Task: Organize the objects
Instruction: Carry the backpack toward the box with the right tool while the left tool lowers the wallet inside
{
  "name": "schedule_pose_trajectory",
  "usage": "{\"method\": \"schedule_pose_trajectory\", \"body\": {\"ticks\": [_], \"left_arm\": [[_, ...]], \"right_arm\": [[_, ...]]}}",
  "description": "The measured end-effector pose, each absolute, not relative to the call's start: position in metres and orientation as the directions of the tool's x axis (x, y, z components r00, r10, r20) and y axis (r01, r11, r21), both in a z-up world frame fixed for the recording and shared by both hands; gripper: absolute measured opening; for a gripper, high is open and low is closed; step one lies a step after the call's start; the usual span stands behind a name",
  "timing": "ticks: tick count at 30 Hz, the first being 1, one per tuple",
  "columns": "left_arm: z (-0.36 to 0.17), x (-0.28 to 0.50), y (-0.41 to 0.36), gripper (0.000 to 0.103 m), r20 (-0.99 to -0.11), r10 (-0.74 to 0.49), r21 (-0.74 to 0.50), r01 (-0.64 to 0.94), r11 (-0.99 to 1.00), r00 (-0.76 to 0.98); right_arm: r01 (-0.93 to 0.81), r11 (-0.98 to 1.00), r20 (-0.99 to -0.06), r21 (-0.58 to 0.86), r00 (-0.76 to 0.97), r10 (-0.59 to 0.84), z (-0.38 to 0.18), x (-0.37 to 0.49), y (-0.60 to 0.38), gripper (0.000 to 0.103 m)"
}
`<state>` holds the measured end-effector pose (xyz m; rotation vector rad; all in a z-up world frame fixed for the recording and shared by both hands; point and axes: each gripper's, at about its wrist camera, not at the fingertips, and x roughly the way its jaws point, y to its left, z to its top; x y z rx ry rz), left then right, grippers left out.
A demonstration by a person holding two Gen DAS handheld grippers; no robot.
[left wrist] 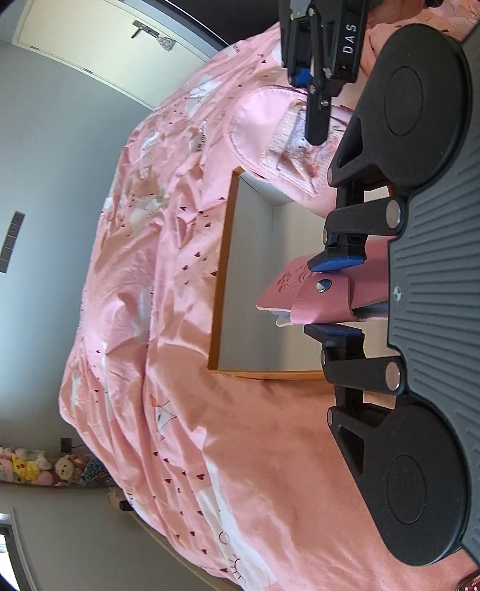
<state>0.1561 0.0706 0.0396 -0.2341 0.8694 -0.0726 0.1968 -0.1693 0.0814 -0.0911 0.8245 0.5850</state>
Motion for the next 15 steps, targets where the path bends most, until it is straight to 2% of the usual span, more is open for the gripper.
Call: {"method": "schedule_pose_trajectory", "body": {"ticks": [7,15], "left_arm": [[-0.007,0.192,0.047,0.032,-0.801,-0.082,-0.146,-0.060,0.987,0.594],[-0.056,0.212,0.037,0.032,-0.881,-0.033,-0.070,-0.062,0.996,0.471]], "right_arm": [[-0.474,0.869,-0.784,0.141,0.482,0.391,0.037,0.234,-0.177,0.030],[-0.478,0.856,-0.820,0.198,0.397,0.412,-0.002,0.252,-0.174,0.030]]}}
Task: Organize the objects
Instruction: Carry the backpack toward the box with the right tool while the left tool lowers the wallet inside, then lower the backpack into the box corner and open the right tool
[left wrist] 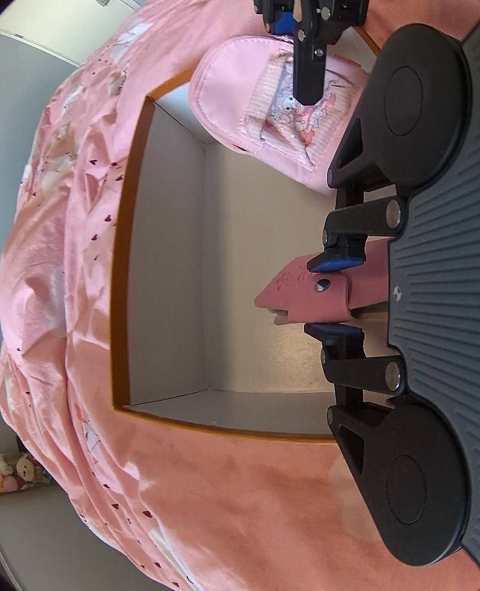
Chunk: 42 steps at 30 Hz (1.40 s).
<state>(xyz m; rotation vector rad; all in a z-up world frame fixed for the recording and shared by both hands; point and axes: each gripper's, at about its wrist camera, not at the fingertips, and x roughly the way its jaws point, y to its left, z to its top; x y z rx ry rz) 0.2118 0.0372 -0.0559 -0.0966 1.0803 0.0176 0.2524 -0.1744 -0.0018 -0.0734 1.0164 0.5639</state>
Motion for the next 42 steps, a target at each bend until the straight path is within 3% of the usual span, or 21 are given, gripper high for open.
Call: {"method": "schedule_pose_trajectory", "body": {"ticks": [13,21,27,36,42], "left_arm": [[-0.064,0.210,0.022,0.040,-0.925,0.059,0.086,0.055,0.995,0.375],[-0.024,0.189,0.039,0.043,-0.876,-0.023,0.022,0.086,0.996,0.482],[0.017,0.178,0.069,0.044,-0.798,0.027,0.013,-0.028,1.000,0.602],[-0.001,0.179,0.110,0.045,-0.832,-0.025,-0.114,-0.127,0.985,0.555],[-0.015,0.172,0.118,0.026,-0.851,-0.049,-0.140,-0.136,0.981,0.523]], "right_arm": [[-0.543,0.811,-0.846,0.218,0.309,0.434,-0.031,0.273,-0.159,0.031],[-0.626,0.769,-0.888,0.130,0.271,0.371,-0.039,0.283,-0.137,0.031],[-0.691,0.719,-0.905,0.072,0.258,0.339,-0.040,0.296,-0.116,0.031],[-0.770,0.618,-0.907,0.161,0.132,0.401,-0.045,0.300,-0.080,0.031],[-0.769,0.618,-0.908,0.163,0.129,0.400,-0.041,0.299,-0.076,0.030]]}}
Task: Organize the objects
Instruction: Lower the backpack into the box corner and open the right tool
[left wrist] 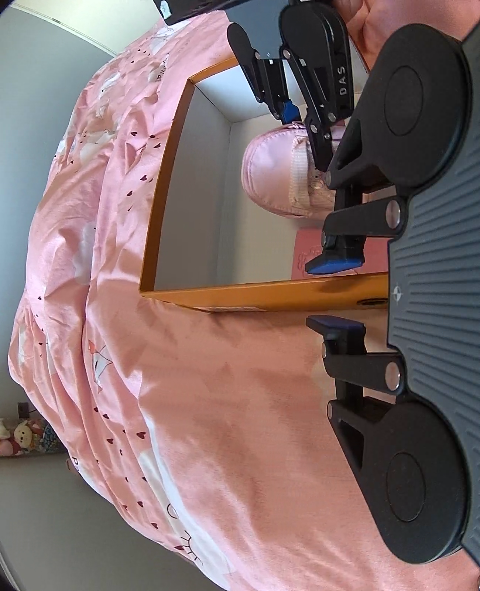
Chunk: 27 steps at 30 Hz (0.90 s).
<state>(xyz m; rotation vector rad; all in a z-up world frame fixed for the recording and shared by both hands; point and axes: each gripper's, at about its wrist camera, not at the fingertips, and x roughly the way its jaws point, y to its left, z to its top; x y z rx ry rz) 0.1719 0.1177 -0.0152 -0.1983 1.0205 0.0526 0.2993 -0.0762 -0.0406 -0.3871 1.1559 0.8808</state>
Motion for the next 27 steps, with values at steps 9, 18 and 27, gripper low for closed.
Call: {"method": "schedule_pose_trajectory", "body": {"ticks": [9,18,27], "left_arm": [[-0.026,0.165,0.122,0.010,-0.855,-0.128,-0.220,-0.127,0.967,0.502],[-0.042,0.156,0.131,0.009,-0.865,-0.152,-0.258,-0.164,0.952,0.479],[-0.044,0.154,0.133,0.010,-0.862,-0.145,-0.260,-0.178,0.949,0.485]], "right_arm": [[-0.727,0.574,-0.835,0.377,0.001,0.550,-0.032,0.302,-0.059,0.030],[-0.693,0.541,-0.810,0.477,-0.107,0.577,-0.066,0.307,-0.031,0.030],[-0.615,0.664,-0.860,0.424,-0.044,0.509,-0.084,0.295,-0.023,0.036]]}}
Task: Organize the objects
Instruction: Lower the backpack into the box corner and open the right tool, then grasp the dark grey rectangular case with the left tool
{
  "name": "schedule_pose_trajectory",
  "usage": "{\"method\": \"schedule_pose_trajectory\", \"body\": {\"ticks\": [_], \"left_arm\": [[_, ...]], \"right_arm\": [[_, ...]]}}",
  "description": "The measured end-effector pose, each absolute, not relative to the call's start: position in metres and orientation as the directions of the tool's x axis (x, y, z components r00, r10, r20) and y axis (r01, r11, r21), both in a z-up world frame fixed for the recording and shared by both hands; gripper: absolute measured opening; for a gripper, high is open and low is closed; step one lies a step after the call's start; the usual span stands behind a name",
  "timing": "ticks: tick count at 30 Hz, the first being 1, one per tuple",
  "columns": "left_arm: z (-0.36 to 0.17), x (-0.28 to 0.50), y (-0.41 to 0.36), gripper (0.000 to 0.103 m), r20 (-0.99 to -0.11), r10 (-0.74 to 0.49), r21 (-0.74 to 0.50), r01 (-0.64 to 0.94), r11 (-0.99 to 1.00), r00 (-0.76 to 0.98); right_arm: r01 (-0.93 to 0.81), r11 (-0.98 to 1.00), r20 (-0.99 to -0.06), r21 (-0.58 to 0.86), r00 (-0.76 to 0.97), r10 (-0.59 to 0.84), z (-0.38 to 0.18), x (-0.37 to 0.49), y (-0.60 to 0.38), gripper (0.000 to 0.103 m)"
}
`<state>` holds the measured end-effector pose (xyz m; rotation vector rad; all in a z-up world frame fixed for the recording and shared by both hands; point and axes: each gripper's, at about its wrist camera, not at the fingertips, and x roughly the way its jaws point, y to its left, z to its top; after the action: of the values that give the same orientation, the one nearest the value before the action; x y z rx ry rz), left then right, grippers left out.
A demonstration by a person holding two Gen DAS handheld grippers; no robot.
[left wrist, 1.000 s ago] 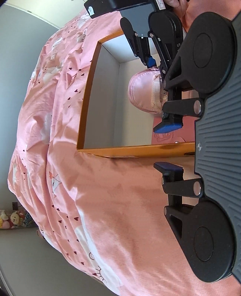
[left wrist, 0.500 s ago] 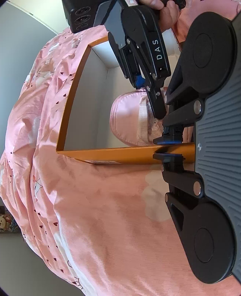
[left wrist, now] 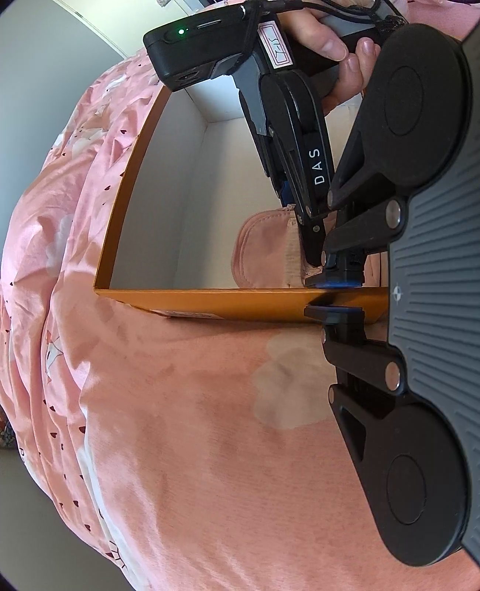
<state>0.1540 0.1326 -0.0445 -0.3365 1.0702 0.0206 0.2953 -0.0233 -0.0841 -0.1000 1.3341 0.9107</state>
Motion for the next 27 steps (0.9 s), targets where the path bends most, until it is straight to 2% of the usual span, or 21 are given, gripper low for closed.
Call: {"method": "schedule_pose_trajectory", "body": {"ticks": [1,4,6,10,12,16,18,20,23,27], "left_arm": [[-0.044,0.154,0.132,0.010,-0.861,-0.145,-0.260,-0.177,0.949,0.488],[-0.042,0.153,0.130,0.010,-0.857,-0.138,-0.254,-0.172,0.952,0.497],[-0.040,0.153,0.129,0.011,-0.852,-0.139,-0.255,-0.170,0.952,0.504],[-0.037,0.152,0.130,0.015,-0.841,-0.152,-0.276,-0.169,0.946,0.519],[-0.032,0.148,0.130,0.028,-0.836,-0.134,-0.263,-0.174,0.949,0.533],[-0.013,0.135,0.126,0.036,-0.813,-0.088,-0.224,-0.169,0.960,0.575],[-0.004,0.125,0.125,0.045,-0.806,-0.082,-0.220,-0.169,0.961,0.586],[0.004,0.115,0.123,0.047,-0.803,-0.078,-0.215,-0.166,0.962,0.591],[0.010,0.098,0.117,0.053,-0.809,-0.076,-0.201,-0.152,0.968,0.583],[-0.001,0.082,0.113,0.054,-0.842,-0.120,-0.231,-0.150,0.961,0.526]], "right_arm": [[-0.612,0.674,-0.864,0.413,-0.030,0.503,-0.083,0.294,-0.024,0.044],[-0.633,0.678,-0.868,0.374,0.019,0.496,-0.073,0.285,-0.026,0.048],[-0.634,0.693,-0.872,0.343,0.058,0.485,-0.065,0.279,-0.029,0.055],[-0.616,0.711,-0.852,0.340,0.118,0.510,-0.049,0.268,-0.043,0.056],[-0.599,0.720,-0.837,0.351,0.145,0.528,-0.039,0.265,-0.065,0.055],[-0.593,0.721,-0.794,0.359,0.211,0.569,-0.014,0.245,-0.085,0.055],[-0.587,0.722,-0.775,0.367,0.237,0.586,-0.003,0.232,-0.094,0.057],[-0.583,0.726,-0.754,0.363,0.274,0.597,0.007,0.217,-0.101,0.064],[-0.580,0.728,-0.727,0.366,0.311,0.612,0.018,0.194,-0.113,0.064],[-0.563,0.741,-0.710,0.367,0.344,0.614,0.015,0.163,-0.117,0.064]]}}
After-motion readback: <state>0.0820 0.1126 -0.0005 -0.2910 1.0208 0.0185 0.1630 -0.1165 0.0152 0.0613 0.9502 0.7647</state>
